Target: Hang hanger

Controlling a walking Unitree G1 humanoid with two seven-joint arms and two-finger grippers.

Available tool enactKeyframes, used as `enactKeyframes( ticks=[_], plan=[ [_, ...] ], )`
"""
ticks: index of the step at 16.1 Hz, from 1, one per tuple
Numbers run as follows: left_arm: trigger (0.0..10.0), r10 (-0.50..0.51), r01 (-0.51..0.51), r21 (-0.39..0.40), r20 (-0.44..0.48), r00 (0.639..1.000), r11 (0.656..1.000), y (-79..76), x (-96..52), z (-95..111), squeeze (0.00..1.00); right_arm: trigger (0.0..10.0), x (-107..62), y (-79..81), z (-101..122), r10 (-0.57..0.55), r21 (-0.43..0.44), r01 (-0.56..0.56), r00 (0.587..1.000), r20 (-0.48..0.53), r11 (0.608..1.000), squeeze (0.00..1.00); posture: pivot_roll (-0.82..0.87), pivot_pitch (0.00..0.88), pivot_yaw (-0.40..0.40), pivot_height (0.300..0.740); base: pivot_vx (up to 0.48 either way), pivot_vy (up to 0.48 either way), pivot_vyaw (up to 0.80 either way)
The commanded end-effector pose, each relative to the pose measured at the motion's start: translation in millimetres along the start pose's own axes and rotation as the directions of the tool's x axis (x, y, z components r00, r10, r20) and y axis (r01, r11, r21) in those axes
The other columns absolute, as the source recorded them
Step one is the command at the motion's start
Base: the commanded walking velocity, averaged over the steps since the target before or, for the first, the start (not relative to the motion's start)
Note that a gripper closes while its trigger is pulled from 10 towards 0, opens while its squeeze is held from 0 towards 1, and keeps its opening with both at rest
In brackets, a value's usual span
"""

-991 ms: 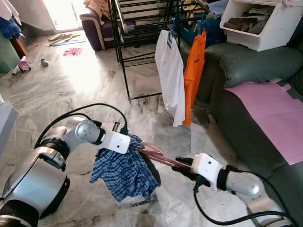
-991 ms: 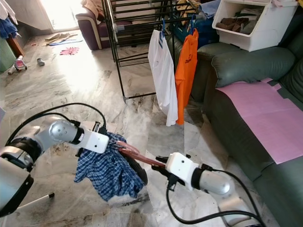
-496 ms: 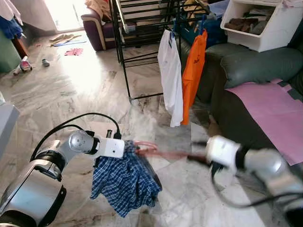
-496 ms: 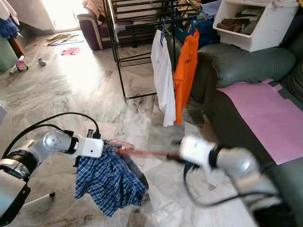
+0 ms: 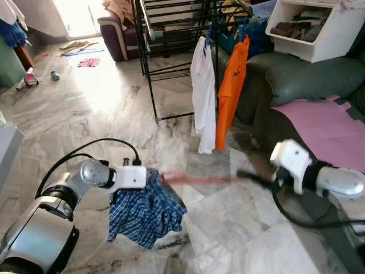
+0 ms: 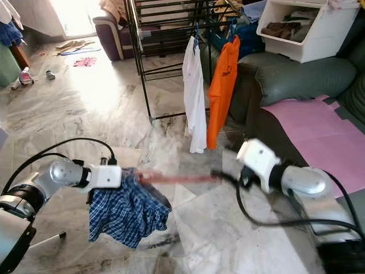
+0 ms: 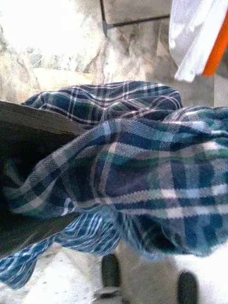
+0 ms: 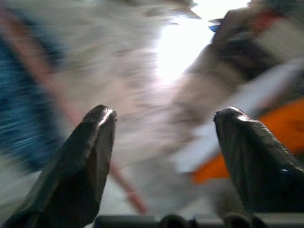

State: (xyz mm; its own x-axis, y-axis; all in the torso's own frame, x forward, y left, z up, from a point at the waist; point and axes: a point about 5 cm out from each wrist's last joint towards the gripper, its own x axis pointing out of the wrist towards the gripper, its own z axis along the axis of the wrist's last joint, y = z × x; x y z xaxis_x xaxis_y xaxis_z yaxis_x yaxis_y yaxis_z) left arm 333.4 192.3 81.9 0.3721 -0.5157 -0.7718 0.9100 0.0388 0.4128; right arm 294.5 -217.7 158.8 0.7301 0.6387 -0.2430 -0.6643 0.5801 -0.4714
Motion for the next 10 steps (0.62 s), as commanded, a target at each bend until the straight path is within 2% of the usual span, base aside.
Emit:
enactKeyframes(
  ticks=[1,3,4,5,6,8,10],
  plan=[
    [0.0,0.046,-0.046,-0.021,0.022,0.999,0.999,7.0,-2.9,3,0.0,10.0,-2.5,-20.0,1,-0.201,-0.04,0.201,0.98,0.008,0.979,1.0,-0.11,0.0,0.067,0.74,0.0,0.0,0.0],
    [0.0,0.079,-0.077,-0.06,0.029,0.996,0.995,11.4,-3.5,4,0.0,10.0,-5.5,-31.6,6,-0.359,-0.05,0.361,0.932,0.038,0.931,1.0,-0.1,0.0,0.069,0.74,0.0,0.0,0.0],
    [0.0,0.124,-0.119,-0.123,0.034,0.992,0.985,17.2,-4.4,6,0.0,10.0,-6.6,-37.8,9,-0.449,-0.032,0.452,0.891,0.061,0.892,1.0,-0.1,0.0,0.072,0.74,0.0,0.0,0.0],
    [0.0,0.216,-0.197,-0.254,0.049,0.975,0.947,27.4,-5.4,8,0.0,10.0,-5.9,-39.0,13,-0.514,0.005,0.516,0.853,0.088,0.857,1.0,-0.1,0.0,0.076,0.74,0.0,0.0,0.0],
    [0.0,0.245,-0.218,-0.291,0.06,0.968,0.932,30.5,-5.7,10,0.0,10.0,-4.7,-37.5,14,-0.518,0.017,0.519,0.85,0.096,0.854,1.0,-0.1,0.0,0.076,0.74,0.0,0.0,0.0],
    [0.0,0.388,-0.28,-0.487,0.136,0.911,0.827,45.2,-5.8,23,0.0,10.0,7.4,-21.1,15,-0.522,0.066,0.518,0.844,0.125,0.853,1.0,-0.09,0.0,0.076,0.74,0.0,0.0,0.0],
    [0.0,0.415,-0.228,-0.568,0.222,0.883,0.79,40.6,3.1,32,0.0,10.0,18.6,-4.8,15,-0.497,0.114,0.485,0.858,0.131,0.867,1.0,-0.09,0.0,0.075,0.74,0.0,0.0,0.0]
  ],
)
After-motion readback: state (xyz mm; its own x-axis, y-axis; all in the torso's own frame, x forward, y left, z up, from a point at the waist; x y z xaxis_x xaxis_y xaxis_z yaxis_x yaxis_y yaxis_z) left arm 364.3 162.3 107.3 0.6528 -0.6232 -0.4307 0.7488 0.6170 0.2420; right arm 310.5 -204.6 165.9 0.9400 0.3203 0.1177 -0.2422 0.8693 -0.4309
